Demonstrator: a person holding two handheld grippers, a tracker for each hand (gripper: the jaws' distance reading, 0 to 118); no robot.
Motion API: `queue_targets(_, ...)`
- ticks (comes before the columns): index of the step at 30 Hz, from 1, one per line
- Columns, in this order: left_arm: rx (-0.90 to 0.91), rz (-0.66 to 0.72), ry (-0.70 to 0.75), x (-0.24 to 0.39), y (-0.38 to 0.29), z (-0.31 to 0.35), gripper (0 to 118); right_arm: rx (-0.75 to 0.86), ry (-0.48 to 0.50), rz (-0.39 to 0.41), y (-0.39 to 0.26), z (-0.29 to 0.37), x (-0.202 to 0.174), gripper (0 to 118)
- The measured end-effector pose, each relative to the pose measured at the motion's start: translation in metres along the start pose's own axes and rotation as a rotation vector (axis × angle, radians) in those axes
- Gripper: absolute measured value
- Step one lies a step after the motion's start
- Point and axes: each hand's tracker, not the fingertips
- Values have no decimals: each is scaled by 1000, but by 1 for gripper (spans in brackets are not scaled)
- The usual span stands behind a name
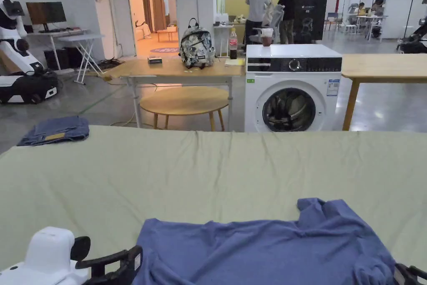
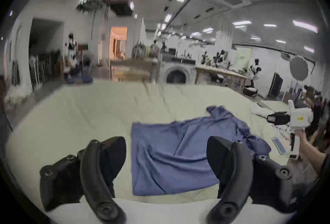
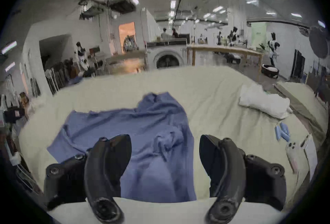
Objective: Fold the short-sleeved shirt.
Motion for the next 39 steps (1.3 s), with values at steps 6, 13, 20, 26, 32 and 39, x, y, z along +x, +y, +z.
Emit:
queue_targets(6, 100, -83, 75, 51, -13, 74, 58, 36, 34, 5, -18, 78, -38, 15)
queue_targets(13, 35, 50, 98, 76, -44, 108, 0, 6, 23, 36, -54, 117, -72, 0)
queue_targets(20, -4, 101, 93, 59, -54, 96, 0, -32, 46, 45, -65, 111, -79, 0)
queue_targets(26, -109, 125, 56, 10, -64, 18, 83, -66, 40, -2, -74, 105, -66, 0)
queue_targets(32, -399, 236, 123, -31, -106, -96, 81, -130, -16, -58, -84, 105, -46, 0)
queue_targets(39, -506, 247, 187, -39, -138, -151, 7, -168, -98, -112, -95, 112, -12, 0)
